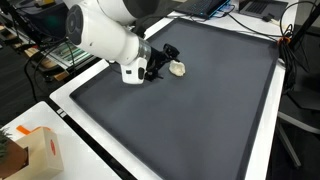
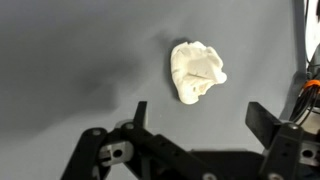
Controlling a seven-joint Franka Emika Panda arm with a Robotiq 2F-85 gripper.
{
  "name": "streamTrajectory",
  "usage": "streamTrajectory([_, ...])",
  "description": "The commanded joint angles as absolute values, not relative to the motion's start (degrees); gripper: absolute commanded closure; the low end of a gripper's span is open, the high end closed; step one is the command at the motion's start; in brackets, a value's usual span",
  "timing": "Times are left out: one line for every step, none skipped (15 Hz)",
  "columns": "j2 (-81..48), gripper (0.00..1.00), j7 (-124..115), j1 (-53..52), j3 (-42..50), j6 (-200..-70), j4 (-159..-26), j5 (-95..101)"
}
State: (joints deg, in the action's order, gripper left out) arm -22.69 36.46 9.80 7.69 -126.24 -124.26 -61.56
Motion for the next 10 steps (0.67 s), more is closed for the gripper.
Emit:
streamTrajectory([-24.97, 0.0, 27.3, 8.26, 7.69, -127.79, -120.89, -53.9])
streamTrajectory([-25.33, 0.0, 25.09, 8.07, 7.46, -127.85, -120.14, -51.76])
streamTrajectory([-25.69, 0.0, 22.83, 7.77, 7.28, -127.94, -119.34, -49.54])
streamTrajectory([-26.08, 0.0, 20.43, 7.34, 7.15, -128.01, -118.51, -47.08])
streamTrajectory([-26.42, 0.0, 18.09, 6.94, 7.02, -128.16, -117.69, -44.66])
streamTrajectory([-26.77, 0.0, 15.97, 6.69, 6.8, -128.02, -116.89, -42.31])
streamTrajectory([-27.17, 0.0, 13.51, 6.22, 6.67, -128.02, -115.95, -39.69])
streamTrajectory([-27.55, 0.0, 11.29, 5.87, 6.49, -127.9, -115.09, -37.2])
streamTrajectory([-27.9, 0.0, 9.16, 5.59, 6.25, -127.74, -114.19, -34.77])
streamTrajectory([-28.31, 0.0, 6.31, 4.98, 6.24, -127.36, -113.23, -31.61])
